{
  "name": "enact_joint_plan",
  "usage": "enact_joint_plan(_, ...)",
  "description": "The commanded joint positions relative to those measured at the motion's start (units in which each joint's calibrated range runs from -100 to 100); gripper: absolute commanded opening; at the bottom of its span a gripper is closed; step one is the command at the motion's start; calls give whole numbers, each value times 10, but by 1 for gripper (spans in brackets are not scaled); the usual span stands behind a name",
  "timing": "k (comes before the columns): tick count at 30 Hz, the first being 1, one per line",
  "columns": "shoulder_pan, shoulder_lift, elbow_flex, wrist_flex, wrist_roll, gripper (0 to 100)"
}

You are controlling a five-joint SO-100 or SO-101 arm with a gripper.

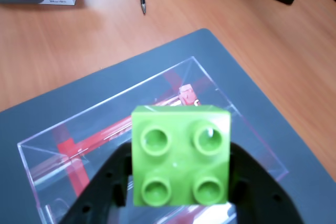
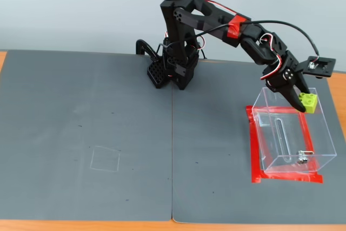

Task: Pick the green lego block and place it into the transparent box

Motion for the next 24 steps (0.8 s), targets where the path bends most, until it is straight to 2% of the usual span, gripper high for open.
enact_joint_plan(1, -7, 18, -47, 5, -2, 13)
enact_joint_plan(10, -14, 27, -46, 5, -2, 13)
enact_joint_plan(17, -15, 27, -39, 5, -2, 29)
enact_joint_plan(24, -11, 20, -40, 5, -2, 29)
